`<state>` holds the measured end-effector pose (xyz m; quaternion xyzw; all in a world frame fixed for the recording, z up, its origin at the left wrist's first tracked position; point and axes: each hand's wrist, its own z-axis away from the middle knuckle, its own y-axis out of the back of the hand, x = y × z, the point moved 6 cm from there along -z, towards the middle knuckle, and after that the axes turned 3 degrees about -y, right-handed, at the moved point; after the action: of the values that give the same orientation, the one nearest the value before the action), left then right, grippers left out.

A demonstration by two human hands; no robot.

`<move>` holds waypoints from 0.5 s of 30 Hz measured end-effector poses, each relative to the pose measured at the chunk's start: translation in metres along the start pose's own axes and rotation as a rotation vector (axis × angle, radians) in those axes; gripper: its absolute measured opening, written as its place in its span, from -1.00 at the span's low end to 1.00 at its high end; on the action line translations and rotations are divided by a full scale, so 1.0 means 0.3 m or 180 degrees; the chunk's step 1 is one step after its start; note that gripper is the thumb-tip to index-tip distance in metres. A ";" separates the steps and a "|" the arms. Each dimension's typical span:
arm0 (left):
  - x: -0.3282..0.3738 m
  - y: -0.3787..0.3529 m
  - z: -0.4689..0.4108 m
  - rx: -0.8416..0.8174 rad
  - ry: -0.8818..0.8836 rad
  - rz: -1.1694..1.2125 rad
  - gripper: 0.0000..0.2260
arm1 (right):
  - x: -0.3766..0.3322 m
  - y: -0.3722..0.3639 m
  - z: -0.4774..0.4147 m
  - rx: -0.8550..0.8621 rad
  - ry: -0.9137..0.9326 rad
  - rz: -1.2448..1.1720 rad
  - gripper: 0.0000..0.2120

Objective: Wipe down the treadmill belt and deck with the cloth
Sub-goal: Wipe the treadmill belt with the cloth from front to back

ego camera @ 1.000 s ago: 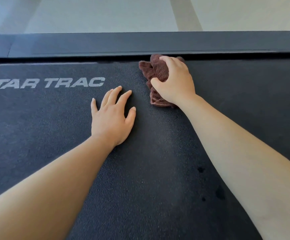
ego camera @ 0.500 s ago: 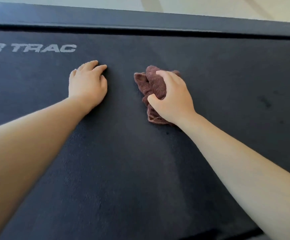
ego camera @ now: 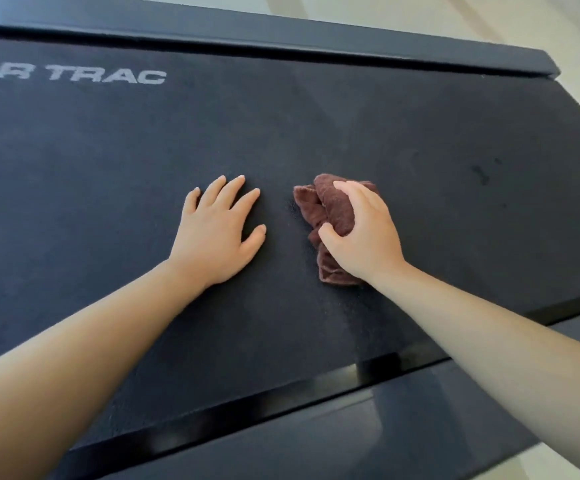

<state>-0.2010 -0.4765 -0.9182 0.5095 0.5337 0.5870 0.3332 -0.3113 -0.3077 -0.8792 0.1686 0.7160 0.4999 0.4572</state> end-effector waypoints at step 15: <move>0.005 0.016 0.020 0.0027 -0.0006 0.0137 -0.51 | -0.011 -0.011 0.146 0.0098 0.0049 -0.0117 -0.44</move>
<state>-0.1950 -0.4744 -0.9136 0.5228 0.5248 0.5913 0.3188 -0.2727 -0.2870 -0.8841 0.1586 0.7301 0.4815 0.4582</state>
